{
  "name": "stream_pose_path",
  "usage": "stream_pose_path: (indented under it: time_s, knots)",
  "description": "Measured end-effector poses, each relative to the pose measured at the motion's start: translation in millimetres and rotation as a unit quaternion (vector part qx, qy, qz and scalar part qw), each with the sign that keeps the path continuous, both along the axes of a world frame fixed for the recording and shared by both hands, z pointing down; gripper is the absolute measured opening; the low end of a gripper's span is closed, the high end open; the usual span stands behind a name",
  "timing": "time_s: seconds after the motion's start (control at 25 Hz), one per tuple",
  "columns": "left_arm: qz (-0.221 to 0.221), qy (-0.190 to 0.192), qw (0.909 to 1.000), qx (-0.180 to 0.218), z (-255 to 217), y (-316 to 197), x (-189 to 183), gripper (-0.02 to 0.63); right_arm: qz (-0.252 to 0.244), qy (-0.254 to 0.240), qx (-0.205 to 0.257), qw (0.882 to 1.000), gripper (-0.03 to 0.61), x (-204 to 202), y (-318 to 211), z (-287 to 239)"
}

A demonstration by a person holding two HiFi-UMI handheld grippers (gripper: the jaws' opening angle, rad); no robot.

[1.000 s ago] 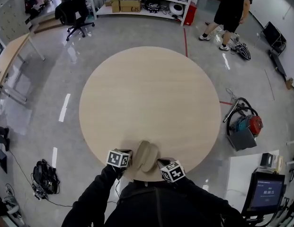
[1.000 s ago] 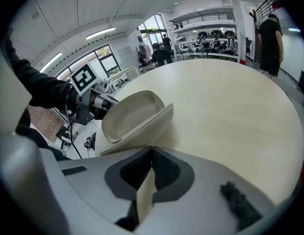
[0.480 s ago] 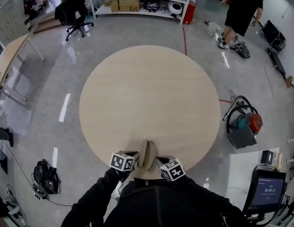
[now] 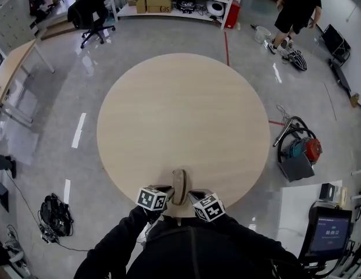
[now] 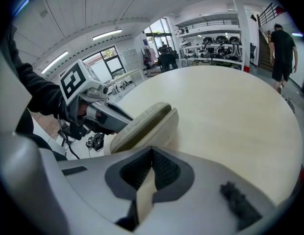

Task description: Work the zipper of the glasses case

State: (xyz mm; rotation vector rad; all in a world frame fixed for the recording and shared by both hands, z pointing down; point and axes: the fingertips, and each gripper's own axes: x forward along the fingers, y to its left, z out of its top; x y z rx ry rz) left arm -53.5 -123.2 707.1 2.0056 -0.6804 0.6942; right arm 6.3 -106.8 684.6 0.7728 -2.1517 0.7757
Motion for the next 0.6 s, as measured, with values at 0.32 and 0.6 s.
stream_pose_path:
  time_s: [0.32, 0.6]
  knots:
    - [0.003, 0.057, 0.9983, -0.007, -14, 10, 16, 0.164, 0.008, 0.009, 0.001, 1.0, 0.005, 11, 2, 4]
    - [0.044, 0.078, 0.996, 0.004, -27, 15, 35, 0.405, -0.004, -0.004, -0.003, 1.0, 0.005, 2, 7, -1]
